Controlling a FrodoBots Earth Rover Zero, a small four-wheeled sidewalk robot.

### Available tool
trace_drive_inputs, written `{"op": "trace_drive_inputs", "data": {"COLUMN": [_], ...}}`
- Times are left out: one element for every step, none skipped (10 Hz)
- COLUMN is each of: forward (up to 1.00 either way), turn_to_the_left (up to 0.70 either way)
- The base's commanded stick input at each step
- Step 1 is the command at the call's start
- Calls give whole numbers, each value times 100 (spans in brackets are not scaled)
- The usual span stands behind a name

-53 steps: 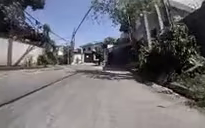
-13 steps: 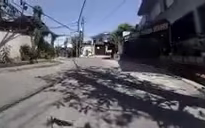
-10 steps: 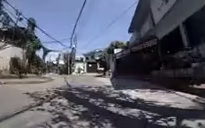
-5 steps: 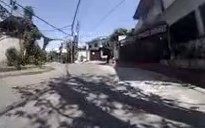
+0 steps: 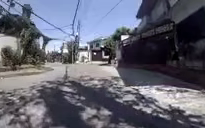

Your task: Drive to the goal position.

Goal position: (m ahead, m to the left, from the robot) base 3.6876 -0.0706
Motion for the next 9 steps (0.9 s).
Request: {"op": "trace_drive_inputs", "data": {"forward": [100, 100, 100, 100, 100, 100, 100, 100, 100], "turn_to_the_left": [0, 0, 0, 0, 0, -29, -40, -40, -40]}}
